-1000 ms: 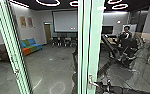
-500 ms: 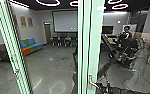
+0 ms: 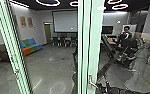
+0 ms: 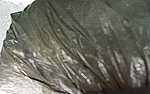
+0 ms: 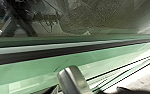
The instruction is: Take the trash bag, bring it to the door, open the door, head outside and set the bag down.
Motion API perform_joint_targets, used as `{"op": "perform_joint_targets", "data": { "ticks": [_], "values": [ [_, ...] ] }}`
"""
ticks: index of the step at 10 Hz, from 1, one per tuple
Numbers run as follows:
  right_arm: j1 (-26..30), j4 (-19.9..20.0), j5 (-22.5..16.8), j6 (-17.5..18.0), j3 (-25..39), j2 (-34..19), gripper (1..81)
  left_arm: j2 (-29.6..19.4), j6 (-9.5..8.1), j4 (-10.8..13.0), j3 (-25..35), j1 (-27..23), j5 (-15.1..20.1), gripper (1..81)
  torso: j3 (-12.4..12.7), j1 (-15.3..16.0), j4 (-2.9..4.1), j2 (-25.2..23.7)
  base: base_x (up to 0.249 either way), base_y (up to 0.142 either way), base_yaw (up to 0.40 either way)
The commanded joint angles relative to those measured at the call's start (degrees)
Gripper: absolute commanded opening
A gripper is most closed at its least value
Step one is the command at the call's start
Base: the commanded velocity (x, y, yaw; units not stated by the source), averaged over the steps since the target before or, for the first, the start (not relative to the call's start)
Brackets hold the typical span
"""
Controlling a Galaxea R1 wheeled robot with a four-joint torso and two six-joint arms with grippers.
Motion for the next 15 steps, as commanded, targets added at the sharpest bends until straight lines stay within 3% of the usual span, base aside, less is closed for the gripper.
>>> {"op": "perform_joint_targets", "data": {
  "ticks": [1,5,9,11,15],
  "values": [
    [0.1,-5.1,-19.8,-3.1,2.7,4.0,81.1,-0.5,-0.06,-0.3,0.0,-3.8,3.1,1.0,0.0,0.0,0.0,0.0,0.0,0.0,0.0],
    [1.2,-4.8,-19.7,-3.0,2.9,3.5,81.1,-0.8,-0.06,-0.7,0.0,-3.9,3.4,1.0,0.0,0.0,0.0,0.0,0.0,0.0,0.0],
    [1.5,-4.4,-19.1,-3.1,2.7,2.9,81.1,-0.8,-0.06,-0.7,0.0,-3.8,3.5,1.0,-5.7,0.0,0.0,0.0,0.0,0.0,0.0],
    [2.1,-4.3,-18.6,-3.1,2.6,2.2,81.1,-0.8,-0.06,-0.7,0.0,-3.8,3.5,1.0,-4.8,0.0,0.0,0.0,0.0,0.0,0.0],
    [6.4,-4.0,-16.9,-3.0,2.1,0.6,81.1,-1.0,-0.06,-0.7,0.0,-3.8,4.3,1.0,-5.6,0.0,0.0,0.0,0.0,0.0,0.0]
  ]
}}
